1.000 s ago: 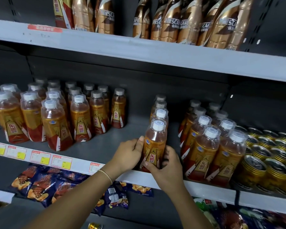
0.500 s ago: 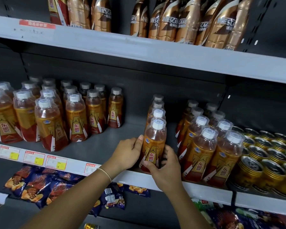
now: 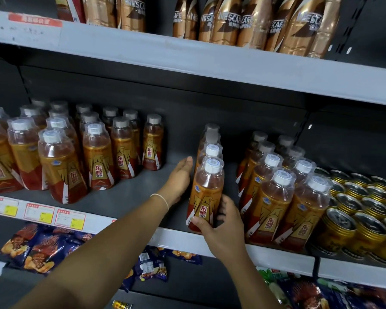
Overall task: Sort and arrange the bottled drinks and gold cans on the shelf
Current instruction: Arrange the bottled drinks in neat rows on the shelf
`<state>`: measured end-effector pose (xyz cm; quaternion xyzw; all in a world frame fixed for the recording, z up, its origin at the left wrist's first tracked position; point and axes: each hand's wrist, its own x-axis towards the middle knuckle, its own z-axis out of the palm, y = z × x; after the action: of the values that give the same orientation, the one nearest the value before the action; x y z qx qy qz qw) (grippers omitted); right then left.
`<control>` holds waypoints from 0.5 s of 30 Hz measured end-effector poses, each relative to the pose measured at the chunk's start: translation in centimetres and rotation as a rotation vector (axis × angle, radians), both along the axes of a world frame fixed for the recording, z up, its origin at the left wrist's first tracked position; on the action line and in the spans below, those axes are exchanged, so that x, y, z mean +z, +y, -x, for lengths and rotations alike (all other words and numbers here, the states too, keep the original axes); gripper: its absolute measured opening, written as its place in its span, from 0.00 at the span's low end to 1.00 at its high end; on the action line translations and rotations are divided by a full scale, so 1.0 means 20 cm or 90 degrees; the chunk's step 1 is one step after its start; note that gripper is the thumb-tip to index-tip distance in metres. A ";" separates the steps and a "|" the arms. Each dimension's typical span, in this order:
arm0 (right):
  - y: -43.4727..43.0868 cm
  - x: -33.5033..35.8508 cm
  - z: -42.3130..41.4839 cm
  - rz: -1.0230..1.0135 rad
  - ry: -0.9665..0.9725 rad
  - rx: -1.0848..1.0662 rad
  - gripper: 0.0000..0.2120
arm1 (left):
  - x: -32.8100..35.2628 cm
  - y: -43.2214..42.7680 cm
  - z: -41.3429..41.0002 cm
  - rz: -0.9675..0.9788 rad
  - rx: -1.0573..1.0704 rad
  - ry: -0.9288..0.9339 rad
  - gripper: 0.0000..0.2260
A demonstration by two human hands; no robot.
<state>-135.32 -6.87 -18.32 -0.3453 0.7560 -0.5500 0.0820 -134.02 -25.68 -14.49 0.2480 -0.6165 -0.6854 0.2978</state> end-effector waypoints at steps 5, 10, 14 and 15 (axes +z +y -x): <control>0.01 0.00 0.00 0.006 0.015 -0.063 0.36 | 0.06 -0.01 0.09 -0.222 -0.162 0.082 0.28; 0.01 0.00 -0.01 -0.017 0.026 -0.075 0.32 | 0.11 -0.05 0.14 -0.256 -0.199 0.091 0.30; 0.02 0.00 -0.01 -0.033 0.065 -0.084 0.32 | 0.09 -0.07 0.16 -0.258 -0.236 0.093 0.27; 0.02 0.00 -0.01 -0.034 0.080 -0.084 0.31 | 0.08 -0.07 0.17 -0.261 -0.236 0.093 0.27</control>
<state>-135.09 -6.54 -18.39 -0.3261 0.7953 -0.5111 0.0072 -137.42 -27.13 -12.79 0.1357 -0.4765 -0.8548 0.1547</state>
